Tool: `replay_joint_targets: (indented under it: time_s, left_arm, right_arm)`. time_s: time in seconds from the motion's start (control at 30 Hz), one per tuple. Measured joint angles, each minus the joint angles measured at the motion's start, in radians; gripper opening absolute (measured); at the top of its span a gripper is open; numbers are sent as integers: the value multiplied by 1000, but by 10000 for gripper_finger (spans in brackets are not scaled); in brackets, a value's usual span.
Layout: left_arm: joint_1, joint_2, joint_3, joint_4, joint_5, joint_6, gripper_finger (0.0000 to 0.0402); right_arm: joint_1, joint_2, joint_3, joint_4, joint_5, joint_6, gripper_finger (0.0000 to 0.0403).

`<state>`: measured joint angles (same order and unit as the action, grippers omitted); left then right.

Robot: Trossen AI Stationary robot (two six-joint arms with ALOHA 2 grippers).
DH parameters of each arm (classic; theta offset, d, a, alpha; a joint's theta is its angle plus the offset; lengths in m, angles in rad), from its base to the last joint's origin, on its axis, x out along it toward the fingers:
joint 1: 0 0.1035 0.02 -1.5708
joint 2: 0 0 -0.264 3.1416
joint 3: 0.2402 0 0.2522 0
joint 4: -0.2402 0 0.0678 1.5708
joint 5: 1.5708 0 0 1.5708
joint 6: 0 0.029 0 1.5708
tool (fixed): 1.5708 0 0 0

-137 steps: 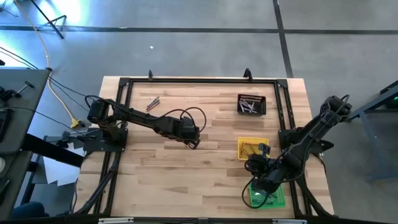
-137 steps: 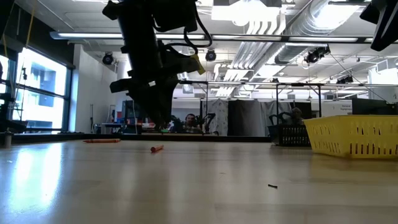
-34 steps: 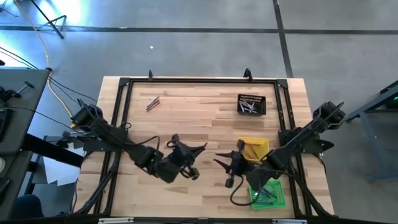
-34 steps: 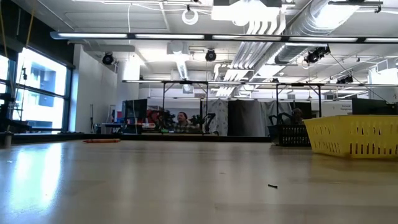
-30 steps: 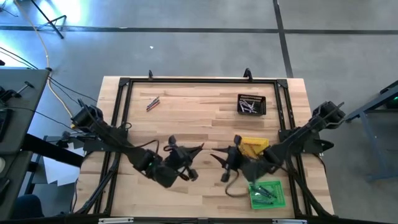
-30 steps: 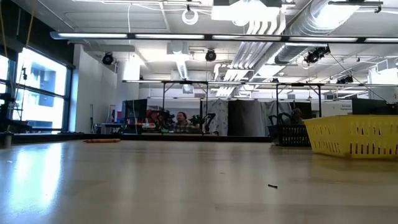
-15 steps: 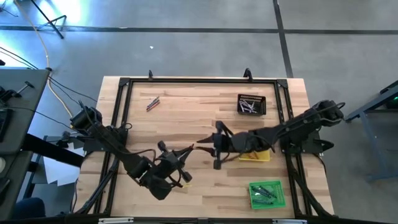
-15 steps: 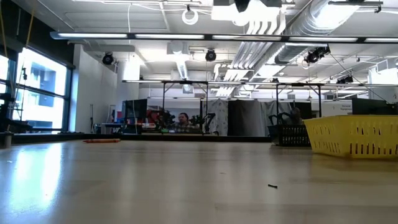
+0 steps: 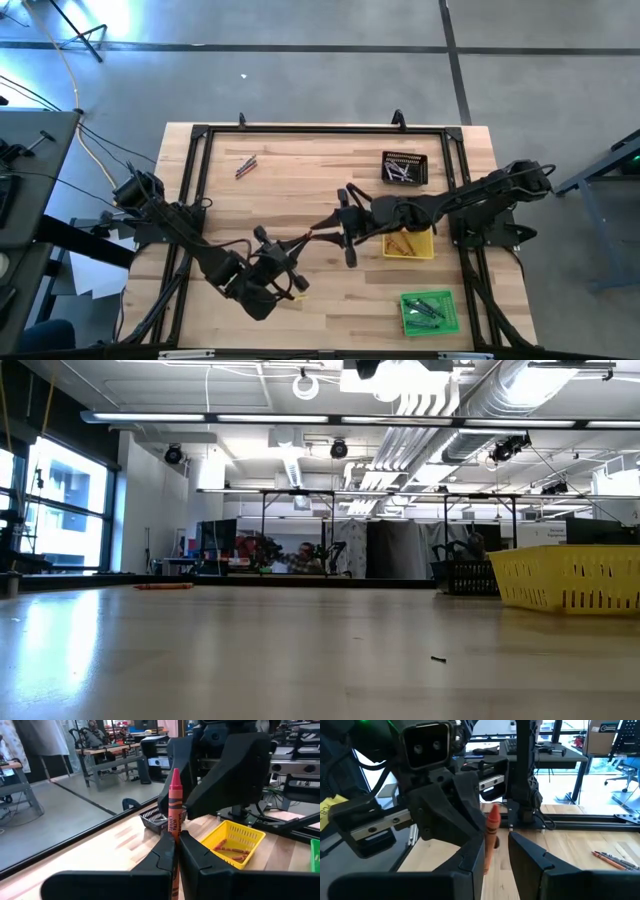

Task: Sort crayons
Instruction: Put the orange crayon into the yellow basket

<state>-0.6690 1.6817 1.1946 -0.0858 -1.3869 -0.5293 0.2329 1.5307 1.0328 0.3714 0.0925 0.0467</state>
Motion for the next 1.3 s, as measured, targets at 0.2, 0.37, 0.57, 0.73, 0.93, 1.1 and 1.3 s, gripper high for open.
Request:
replay_joint_targets:
  time_s: [0.2, 0.37, 0.57, 0.73, 0.93, 1.1, 1.3]
  left_arm:
    - [6, 0, 0, 9, 21, -1, 0]
    - [18, -1, 0, 27, 45, 0, 0]
    - [35, -1, 0, 33, 68, 7, 0]
    - [46, -2, 0, 37, 69, 9, 0]
    - [58, -2, 0, 50, 72, 10, 0]
    - [60, -2, -1, 85, 74, 48, 0]
    - [59, -2, -1, 117, 70, 96, 0]
  right_arm:
    - [0, 0, 0, 2, -4, -1, 83]
    - [0, 0, 0, 23, -4, 0, 83]
    - [0, 0, 0, 48, -4, 0, 83]
    - [0, 0, 0, 48, 0, 1, 83]
    - [0, 0, 0, 48, 3, 12, 68]
    - [0, -1, 0, 50, 3, 20, 25]
    - [0, -3, 1, 51, 11, 32, 10]
